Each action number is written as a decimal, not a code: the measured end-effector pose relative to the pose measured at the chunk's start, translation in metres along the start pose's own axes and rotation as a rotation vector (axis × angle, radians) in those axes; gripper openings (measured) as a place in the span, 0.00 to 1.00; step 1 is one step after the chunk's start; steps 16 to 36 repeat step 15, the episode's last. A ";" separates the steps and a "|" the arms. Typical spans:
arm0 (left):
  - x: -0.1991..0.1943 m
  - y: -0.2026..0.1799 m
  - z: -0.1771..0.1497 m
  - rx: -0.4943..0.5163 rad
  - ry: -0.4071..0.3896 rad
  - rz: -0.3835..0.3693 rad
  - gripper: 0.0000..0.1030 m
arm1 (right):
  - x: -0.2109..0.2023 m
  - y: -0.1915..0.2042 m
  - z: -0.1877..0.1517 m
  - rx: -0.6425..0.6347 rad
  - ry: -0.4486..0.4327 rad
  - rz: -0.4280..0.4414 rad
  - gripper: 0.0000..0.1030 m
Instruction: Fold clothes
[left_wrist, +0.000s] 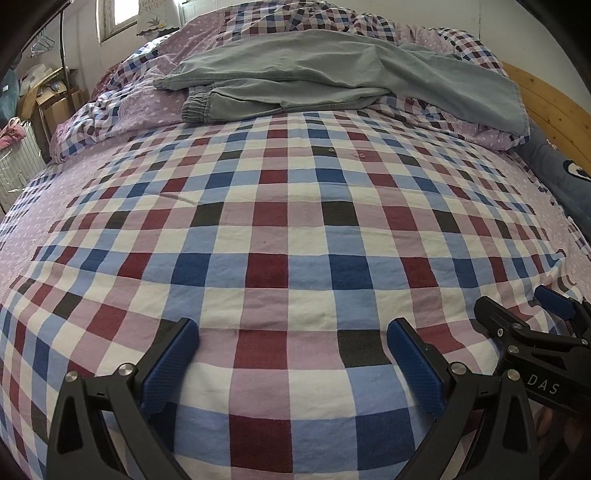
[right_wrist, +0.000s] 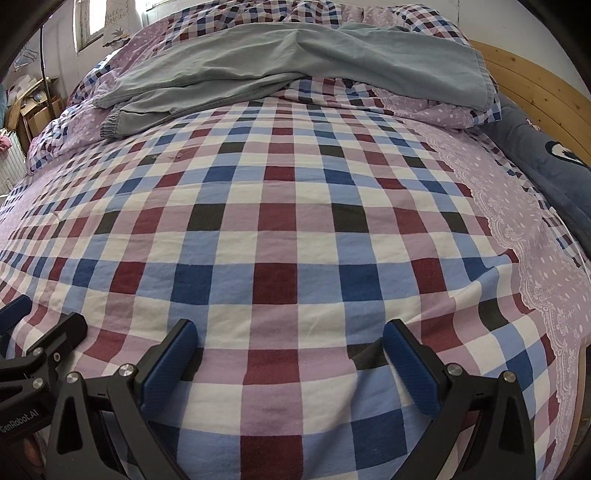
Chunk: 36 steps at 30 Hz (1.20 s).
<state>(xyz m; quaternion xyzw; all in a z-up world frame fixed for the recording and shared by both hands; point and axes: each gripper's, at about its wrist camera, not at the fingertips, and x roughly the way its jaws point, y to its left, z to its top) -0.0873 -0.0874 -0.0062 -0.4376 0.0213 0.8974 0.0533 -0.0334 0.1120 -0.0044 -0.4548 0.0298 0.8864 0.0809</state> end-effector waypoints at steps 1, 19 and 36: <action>0.000 0.000 0.000 0.000 0.000 0.000 1.00 | 0.000 0.000 0.000 0.000 0.000 0.000 1.00; 0.000 0.000 -0.001 -0.002 -0.003 -0.001 1.00 | 0.001 -0.001 0.000 -0.001 -0.001 0.002 1.00; 0.000 0.000 -0.001 -0.002 -0.003 -0.001 1.00 | 0.001 -0.001 0.000 -0.001 -0.001 0.002 1.00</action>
